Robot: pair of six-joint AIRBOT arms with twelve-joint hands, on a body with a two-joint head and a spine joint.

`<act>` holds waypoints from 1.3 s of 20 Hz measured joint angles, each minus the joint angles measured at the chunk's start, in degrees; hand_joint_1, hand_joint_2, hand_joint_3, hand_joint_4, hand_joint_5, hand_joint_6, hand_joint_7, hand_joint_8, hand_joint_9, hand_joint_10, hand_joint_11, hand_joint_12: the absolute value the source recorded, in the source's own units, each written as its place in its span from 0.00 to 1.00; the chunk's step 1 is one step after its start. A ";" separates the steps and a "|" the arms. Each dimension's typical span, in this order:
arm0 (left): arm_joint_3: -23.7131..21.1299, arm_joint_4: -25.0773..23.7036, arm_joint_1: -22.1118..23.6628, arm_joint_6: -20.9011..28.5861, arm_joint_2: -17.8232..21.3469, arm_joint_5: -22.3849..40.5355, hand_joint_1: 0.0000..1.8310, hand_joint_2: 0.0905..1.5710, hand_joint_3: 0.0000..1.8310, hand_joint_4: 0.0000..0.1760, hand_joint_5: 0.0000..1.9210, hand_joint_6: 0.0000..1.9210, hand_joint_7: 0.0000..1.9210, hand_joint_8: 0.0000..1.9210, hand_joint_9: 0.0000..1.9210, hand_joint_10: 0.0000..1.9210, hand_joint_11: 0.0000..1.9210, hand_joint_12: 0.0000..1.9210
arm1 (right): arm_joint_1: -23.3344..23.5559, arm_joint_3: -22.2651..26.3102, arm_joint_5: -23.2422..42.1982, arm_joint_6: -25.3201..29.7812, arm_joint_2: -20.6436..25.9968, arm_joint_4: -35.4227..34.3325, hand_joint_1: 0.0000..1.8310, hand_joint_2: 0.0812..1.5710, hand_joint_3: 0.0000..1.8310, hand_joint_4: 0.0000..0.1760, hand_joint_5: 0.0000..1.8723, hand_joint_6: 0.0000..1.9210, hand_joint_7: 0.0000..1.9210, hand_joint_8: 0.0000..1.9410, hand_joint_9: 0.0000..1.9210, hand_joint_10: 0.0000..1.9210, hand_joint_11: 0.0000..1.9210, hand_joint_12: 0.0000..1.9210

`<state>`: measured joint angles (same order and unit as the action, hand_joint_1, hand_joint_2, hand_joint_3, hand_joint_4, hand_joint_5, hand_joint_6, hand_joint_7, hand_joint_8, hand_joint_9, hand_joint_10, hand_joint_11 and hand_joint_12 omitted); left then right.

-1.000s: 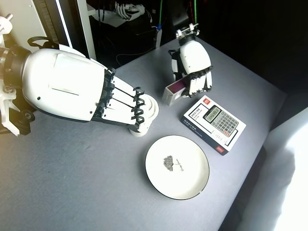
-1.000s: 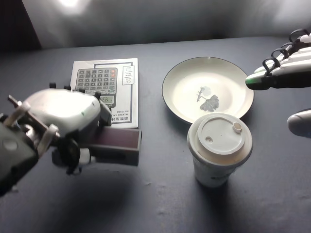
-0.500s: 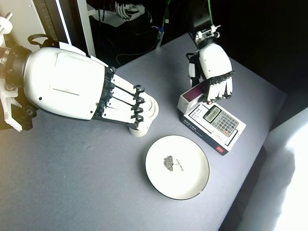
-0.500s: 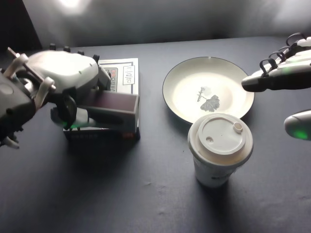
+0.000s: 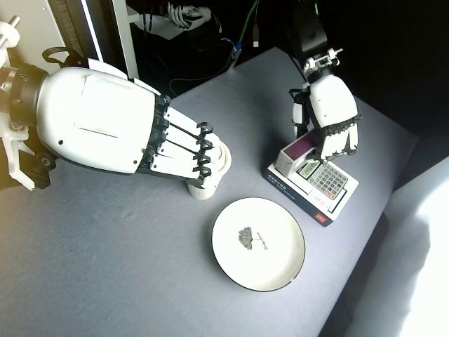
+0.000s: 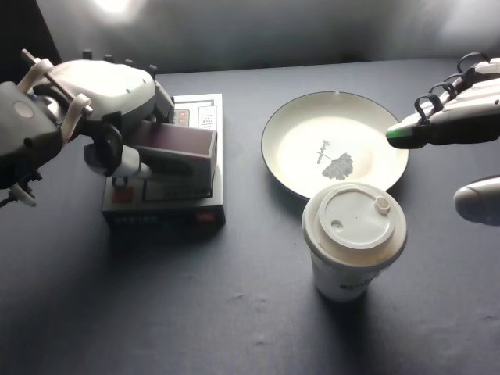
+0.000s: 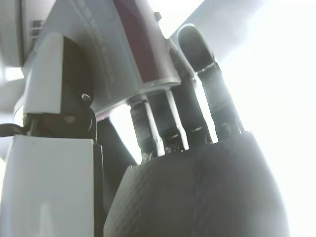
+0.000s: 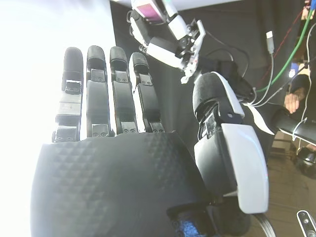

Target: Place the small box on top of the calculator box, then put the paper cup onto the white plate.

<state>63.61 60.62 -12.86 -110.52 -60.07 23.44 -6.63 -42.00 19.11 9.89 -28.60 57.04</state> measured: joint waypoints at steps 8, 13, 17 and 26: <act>2.45 -1.49 0.00 1.99 -1.90 -1.18 0.46 0.69 0.00 0.00 0.23 0.00 0.25 0.00 0.24 0.00 0.00 0.52 | 0.00 0.00 -0.04 0.00 0.00 -0.02 0.07 0.85 0.00 0.00 0.15 0.00 0.16 0.00 0.15 0.00 0.00 0.39; 2.43 -1.49 0.00 2.32 -1.90 -1.18 0.31 0.66 0.00 0.00 0.13 0.00 0.16 0.00 0.16 0.00 0.00 0.37 | 0.00 0.00 -0.04 -0.02 0.00 -0.02 0.12 0.84 0.00 0.00 0.16 0.00 0.16 0.00 0.16 0.01 0.00 0.41; 1.40 -1.25 0.42 2.19 -1.05 -1.40 0.21 0.60 0.00 0.00 0.07 0.00 0.10 0.00 0.09 0.00 0.00 0.22 | 0.00 0.00 -0.04 -0.02 0.00 0.00 0.11 0.80 0.00 0.00 0.12 0.00 0.12 0.00 0.11 0.00 0.00 0.34; -8.59 -1.57 1.44 1.44 7.98 3.04 0.03 0.55 0.00 0.00 0.01 0.00 0.01 0.00 0.01 0.00 0.00 0.00 | -0.07 -1.25 2.49 0.00 -1.20 0.04 0.44 0.45 0.00 0.00 0.00 0.00 0.00 0.00 0.00 0.00 0.00 0.00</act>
<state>55.02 59.05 -11.42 -109.08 -52.10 26.48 -6.70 -43.24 21.61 9.89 -29.80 57.08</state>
